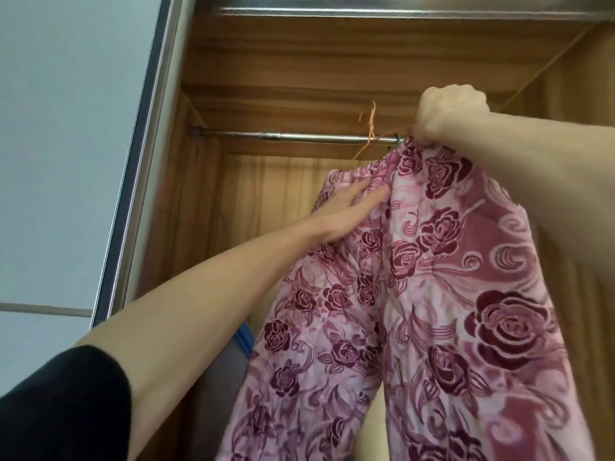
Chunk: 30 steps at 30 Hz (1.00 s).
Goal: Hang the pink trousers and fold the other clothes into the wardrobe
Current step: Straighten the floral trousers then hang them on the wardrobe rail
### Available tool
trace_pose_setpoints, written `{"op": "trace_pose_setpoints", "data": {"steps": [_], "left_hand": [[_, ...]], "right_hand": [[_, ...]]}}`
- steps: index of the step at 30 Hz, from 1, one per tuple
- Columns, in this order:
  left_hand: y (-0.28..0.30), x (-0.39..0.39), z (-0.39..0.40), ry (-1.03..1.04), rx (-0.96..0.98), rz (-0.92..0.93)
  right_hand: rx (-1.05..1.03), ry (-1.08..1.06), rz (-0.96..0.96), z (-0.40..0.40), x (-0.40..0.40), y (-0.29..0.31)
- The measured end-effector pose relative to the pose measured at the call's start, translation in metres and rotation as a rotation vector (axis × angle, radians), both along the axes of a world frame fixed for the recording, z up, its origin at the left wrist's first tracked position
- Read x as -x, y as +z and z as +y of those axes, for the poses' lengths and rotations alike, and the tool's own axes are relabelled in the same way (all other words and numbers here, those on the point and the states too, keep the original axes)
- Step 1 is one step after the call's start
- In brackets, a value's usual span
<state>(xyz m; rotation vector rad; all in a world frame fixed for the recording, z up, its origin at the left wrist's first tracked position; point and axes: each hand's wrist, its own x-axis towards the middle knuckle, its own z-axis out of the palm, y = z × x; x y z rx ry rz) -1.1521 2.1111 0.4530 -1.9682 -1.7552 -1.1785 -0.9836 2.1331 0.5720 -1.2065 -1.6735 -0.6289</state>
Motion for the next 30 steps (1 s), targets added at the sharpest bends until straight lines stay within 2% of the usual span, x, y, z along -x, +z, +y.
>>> {"op": "trace_pose_setpoints", "data": {"steps": [7, 11, 17, 24, 30], "left_hand": [[0.015, 0.006, 0.041, 0.005, 0.030, -0.037], [0.021, 0.020, 0.062, -0.035, -0.026, -0.075], [0.010, 0.037, 0.074, -0.037, -0.036, -0.122], [0.000, 0.035, 0.063, -0.020, -0.038, -0.126], [-0.008, 0.031, 0.054, -0.018, -0.066, -0.123]], "right_hand": [[0.054, -0.038, 0.018, 0.022, 0.022, 0.004], [0.060, -0.035, 0.013, 0.037, 0.044, -0.003], [0.100, -0.020, -0.106, 0.043, 0.058, -0.022], [0.160, 0.125, -0.104, 0.050, 0.051, -0.033], [0.033, 0.134, -0.252, 0.054, 0.036, -0.053]]}}
